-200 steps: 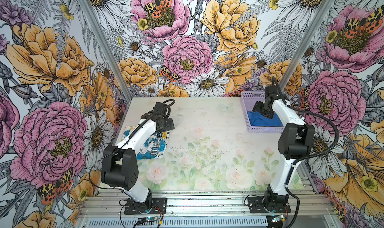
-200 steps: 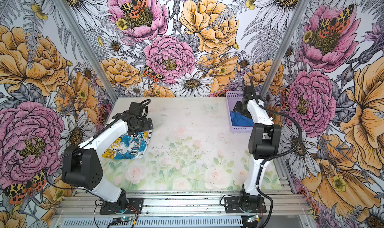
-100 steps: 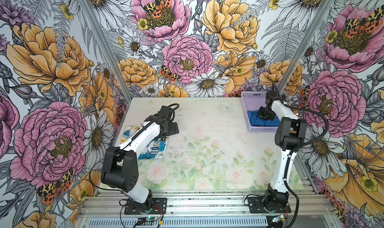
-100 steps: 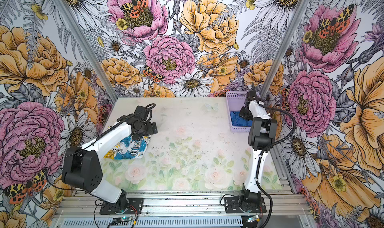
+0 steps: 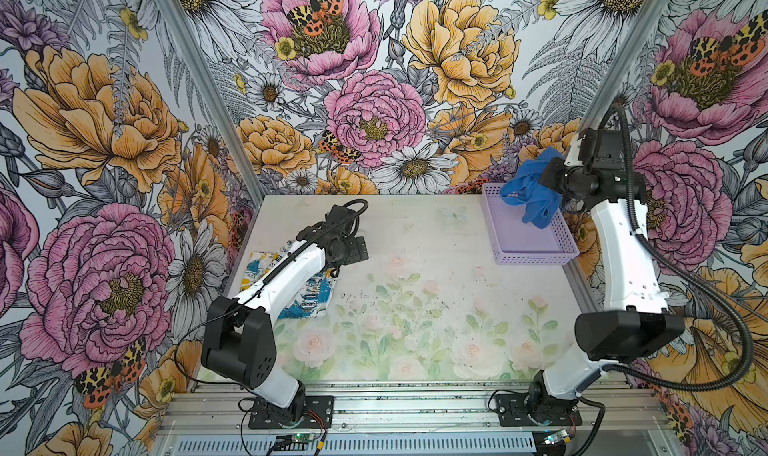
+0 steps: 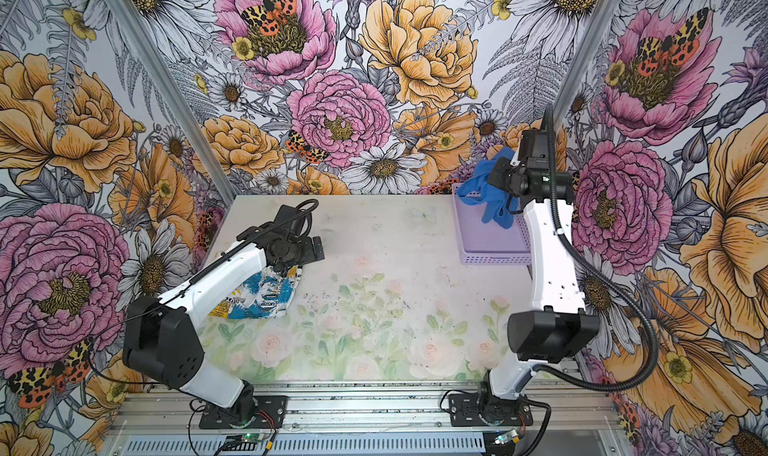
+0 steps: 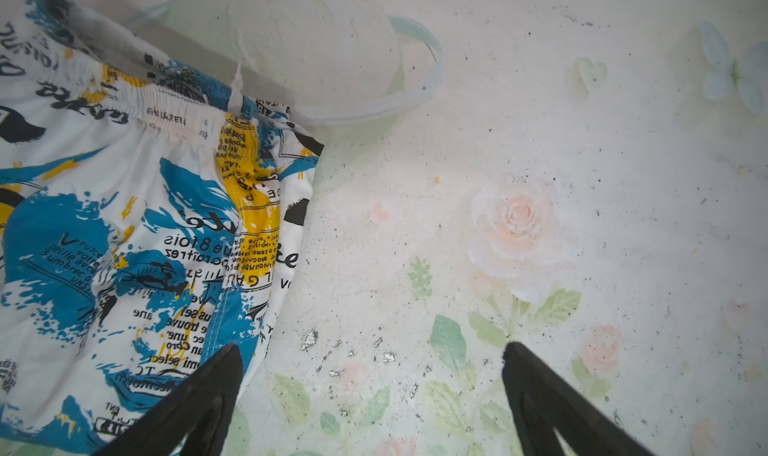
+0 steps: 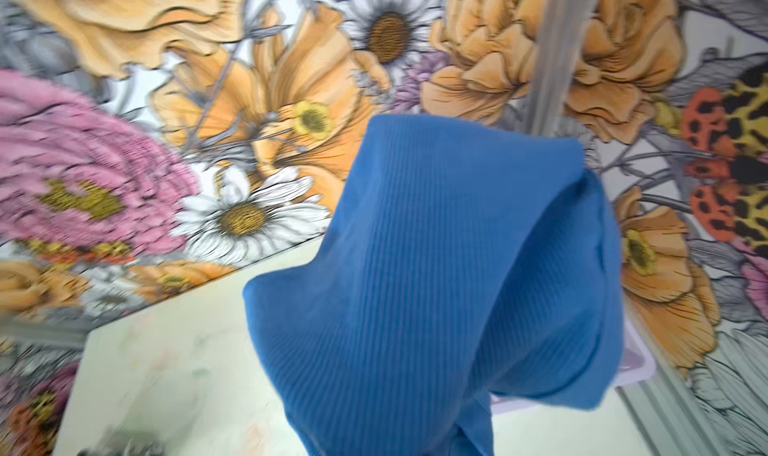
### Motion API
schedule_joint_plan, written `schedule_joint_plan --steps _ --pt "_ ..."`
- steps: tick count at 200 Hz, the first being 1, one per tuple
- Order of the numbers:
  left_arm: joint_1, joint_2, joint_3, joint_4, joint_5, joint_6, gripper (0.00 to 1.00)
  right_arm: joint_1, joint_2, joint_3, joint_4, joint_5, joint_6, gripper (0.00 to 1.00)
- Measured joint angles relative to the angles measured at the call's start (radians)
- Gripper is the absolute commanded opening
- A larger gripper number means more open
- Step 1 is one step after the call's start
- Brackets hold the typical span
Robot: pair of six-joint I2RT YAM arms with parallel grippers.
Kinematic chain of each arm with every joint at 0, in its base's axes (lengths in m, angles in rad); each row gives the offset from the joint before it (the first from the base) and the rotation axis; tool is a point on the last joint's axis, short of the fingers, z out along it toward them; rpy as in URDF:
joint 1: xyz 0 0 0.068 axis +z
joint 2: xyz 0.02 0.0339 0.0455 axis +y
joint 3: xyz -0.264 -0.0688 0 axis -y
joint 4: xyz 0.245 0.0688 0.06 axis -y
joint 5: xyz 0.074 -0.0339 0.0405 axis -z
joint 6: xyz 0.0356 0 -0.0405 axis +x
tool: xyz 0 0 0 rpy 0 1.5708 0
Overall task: Fold and stack the mixed laundry pile
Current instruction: 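Reach the right gripper into the lilac basket and grasp the blue garment, then lay the blue garment mid-table with the right gripper while the left releases the shorts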
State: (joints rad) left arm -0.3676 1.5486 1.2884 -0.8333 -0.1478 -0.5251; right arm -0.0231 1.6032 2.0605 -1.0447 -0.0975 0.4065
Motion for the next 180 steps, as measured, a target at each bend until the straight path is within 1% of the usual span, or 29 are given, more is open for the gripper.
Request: schedule_joint_plan --steps 41,53,77,92,97,103,108,118,125,136,145,152,180 --pt "0.0 -0.024 0.004 0.0 0.0 0.0 0.99 0.252 -0.093 -0.082 -0.077 -0.051 0.036 0.0" --pt "0.001 -0.036 0.004 0.0 0.0 0.0 0.99 0.306 -0.104 -0.105 -0.095 -0.07 0.058 0.0" --pt "0.005 -0.066 0.003 0.0 0.0 0.001 0.99 0.345 -0.122 -0.146 -0.109 -0.131 0.106 0.0" --pt "0.01 -0.088 -0.002 0.0 0.0 0.001 0.99 0.347 -0.145 -0.222 -0.078 -0.179 0.134 0.02" --pt "0.011 -0.094 -0.004 0.0 0.0 0.001 0.99 0.346 -0.155 -0.257 -0.064 -0.194 0.139 0.04" --pt "0.013 -0.1 -0.006 0.0 0.0 0.001 0.99 0.346 -0.165 -0.302 -0.048 -0.212 0.148 0.11" --pt "0.013 -0.103 -0.008 0.0 0.0 0.001 0.99 0.345 -0.171 -0.351 -0.031 -0.229 0.154 0.22" --pt "0.013 -0.106 -0.008 0.0 0.0 0.001 0.99 0.339 -0.169 -0.432 -0.007 -0.254 0.17 0.38" --pt "0.011 -0.106 -0.009 0.0 0.0 0.001 0.99 0.332 -0.159 -0.484 0.005 -0.265 0.177 0.46" --pt "0.005 -0.106 -0.012 0.0 0.0 0.0 0.99 0.315 -0.134 -0.554 0.017 -0.261 0.174 0.55" --pt "-0.005 -0.106 -0.013 -0.002 0.0 0.0 0.99 0.301 -0.117 -0.591 0.018 -0.241 0.179 0.6" --pt "-0.016 -0.105 -0.013 -0.002 0.0 0.0 0.99 0.294 -0.111 -0.612 0.018 -0.22 0.175 0.62" --pt "-0.106 -0.082 -0.013 -0.001 0.001 -0.014 0.99 0.28 -0.128 -0.635 0.026 -0.166 0.17 0.64"
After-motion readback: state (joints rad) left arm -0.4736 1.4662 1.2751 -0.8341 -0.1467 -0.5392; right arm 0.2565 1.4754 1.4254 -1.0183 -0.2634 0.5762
